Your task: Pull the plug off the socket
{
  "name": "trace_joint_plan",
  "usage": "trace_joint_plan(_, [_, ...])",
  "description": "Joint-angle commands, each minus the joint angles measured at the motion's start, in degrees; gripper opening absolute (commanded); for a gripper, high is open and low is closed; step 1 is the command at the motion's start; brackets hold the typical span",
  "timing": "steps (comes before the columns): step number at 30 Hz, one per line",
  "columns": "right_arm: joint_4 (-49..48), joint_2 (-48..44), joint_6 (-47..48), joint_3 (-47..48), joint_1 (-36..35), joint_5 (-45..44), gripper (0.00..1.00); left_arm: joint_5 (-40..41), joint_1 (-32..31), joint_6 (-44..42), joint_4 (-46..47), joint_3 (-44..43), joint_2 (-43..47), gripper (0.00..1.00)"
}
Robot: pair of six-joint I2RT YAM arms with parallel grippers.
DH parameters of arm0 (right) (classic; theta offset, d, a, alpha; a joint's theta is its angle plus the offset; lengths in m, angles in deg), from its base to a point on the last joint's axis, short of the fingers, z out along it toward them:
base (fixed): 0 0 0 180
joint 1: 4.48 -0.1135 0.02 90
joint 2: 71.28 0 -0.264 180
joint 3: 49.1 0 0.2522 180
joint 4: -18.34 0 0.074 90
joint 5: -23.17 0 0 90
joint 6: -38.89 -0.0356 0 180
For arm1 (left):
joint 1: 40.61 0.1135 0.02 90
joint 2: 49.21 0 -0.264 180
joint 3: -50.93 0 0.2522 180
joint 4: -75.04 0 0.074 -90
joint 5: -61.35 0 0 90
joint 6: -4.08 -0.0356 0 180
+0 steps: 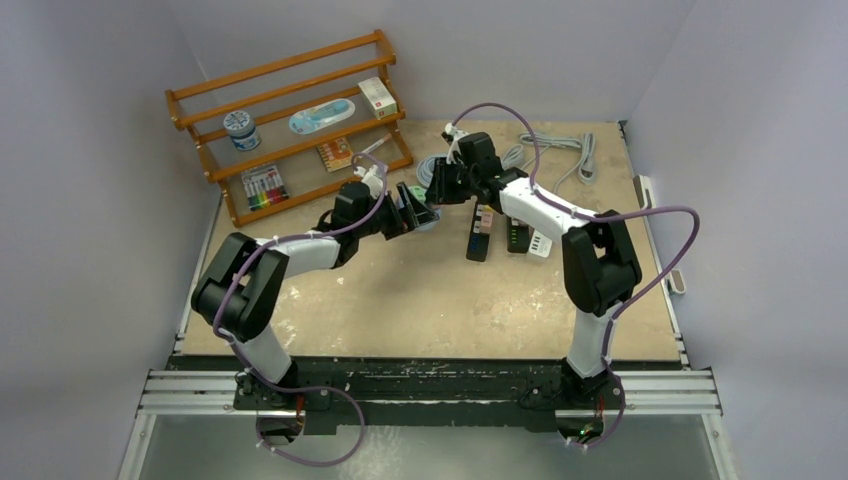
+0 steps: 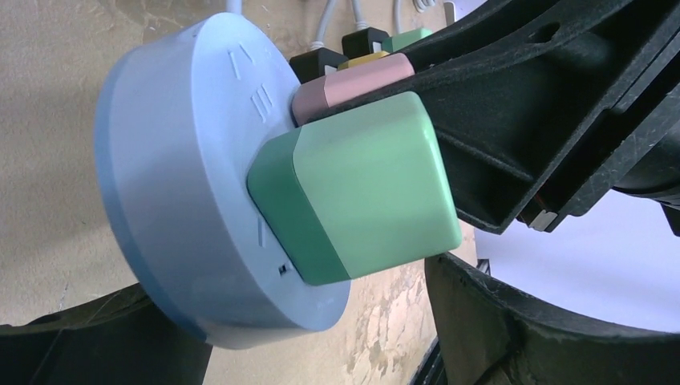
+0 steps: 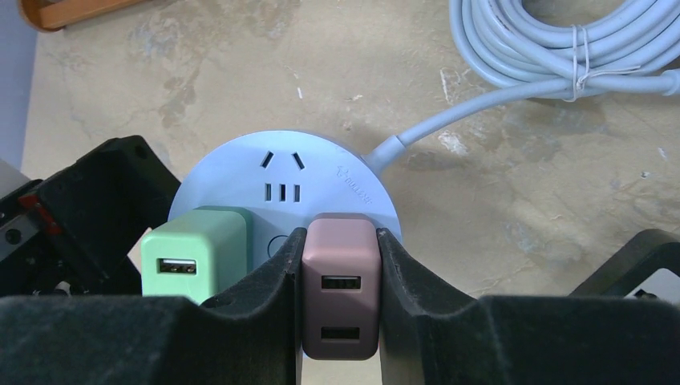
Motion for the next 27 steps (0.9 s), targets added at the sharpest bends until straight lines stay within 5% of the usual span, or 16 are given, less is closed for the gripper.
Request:
trace_joint_plan(1, [-7.13,-3.44,-1.08,4.68,-0.31,5.71,0.00,0.05,0.00,-0.24,5.26,-0.05,0.07,0.86])
trace_joint_plan(6, [-7.14,-4.06,-1.00,4.71,-0.30,5.90,0.00,6.52,0.00,1.37,5.10,-0.21,-0.72,0.61])
trace_joint_plan(8, [-6.93,-4.49,-0.99,4.69,-0.31,5.91,0.00,8.43,0.00,1.41,4.90,-0.20,-1.07,0.33])
trace_joint_plan(9, [-6.78,-4.73,-1.01,4.63,-0.32,5.98,0.00,9.05,-0.03,1.41,4.46,-0.22,-1.25,0.10])
trace_joint_plan(10, [-6.66,-5.03,-0.93,4.55,-0.30,6.06,0.00,9.68,0.08,1.55,3.99,-0.34,-1.49,0.00])
trace_joint_plan(13, [-5.35,-5.83,0.16,5.23,-0.36,3.49,0.00,10.79,0.09,2.06,3.79,0.06,-2.10,0.00])
trace_joint_plan(18, [2.94,-7.52,7.71,8.58,-3.46,-14.54,0.00,14.98,0.25,1.97,0.78,0.04,-2.45,0.00])
trace_joint_plan(23, [-9.82,-12.92,0.07,-2.10,3.97,16.21,0.00,16.84,1.08,1.98,-1.01,-1.09,-3.71,0.00])
trace_joint_plan(27, [-9.75,-13.98,0.14,-5.23,5.06,18.21,0.00,17.05,2.28,1.89,-2.04,-2.49,-4.69,0.00])
